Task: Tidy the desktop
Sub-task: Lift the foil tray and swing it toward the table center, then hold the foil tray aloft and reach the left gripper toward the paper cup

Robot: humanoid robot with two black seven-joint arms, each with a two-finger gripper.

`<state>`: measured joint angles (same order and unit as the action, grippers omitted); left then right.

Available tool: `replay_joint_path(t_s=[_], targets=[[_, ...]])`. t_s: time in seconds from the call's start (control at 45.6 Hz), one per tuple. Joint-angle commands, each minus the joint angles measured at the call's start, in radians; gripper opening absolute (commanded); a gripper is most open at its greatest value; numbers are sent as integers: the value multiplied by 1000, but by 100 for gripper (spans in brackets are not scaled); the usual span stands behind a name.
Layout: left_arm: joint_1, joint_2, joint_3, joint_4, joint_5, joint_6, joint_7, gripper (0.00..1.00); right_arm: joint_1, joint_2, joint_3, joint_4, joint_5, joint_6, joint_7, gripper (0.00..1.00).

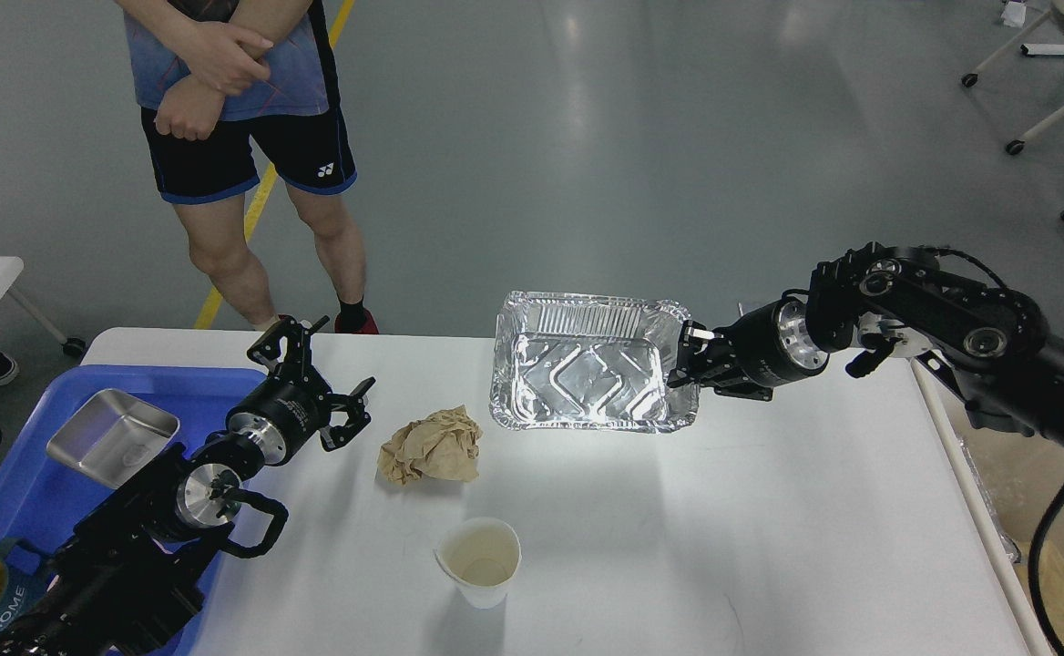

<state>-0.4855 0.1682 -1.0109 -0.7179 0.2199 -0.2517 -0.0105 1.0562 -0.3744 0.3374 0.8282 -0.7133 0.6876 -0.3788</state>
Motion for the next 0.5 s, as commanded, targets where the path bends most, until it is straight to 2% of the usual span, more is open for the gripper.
replay_joint_path(t_s=[0.0,0.11,0.175,0.307,0.395,0.482], targets=[[-1,-2,1,-2,1,-1,0,98,-1,14,0,-15,0,0,0,0],[-2,-4,1,-21,1,-3,12,98,-1,19,0,-15,0,-2,0,0],[-1,17,40,-124,3,26,20,98,-1,17,0,-15,0,-2,0,0],[1,140,191,-331,6,155,23,98,-2,17,0,-15,0,-2,0,0],[2,215,287,-400,13,166,23,98,-2,14,0,-15,0,-2,0,0],[2,341,402,-469,26,166,23,97,-2,12,0,-14,0,-2,0,0]])
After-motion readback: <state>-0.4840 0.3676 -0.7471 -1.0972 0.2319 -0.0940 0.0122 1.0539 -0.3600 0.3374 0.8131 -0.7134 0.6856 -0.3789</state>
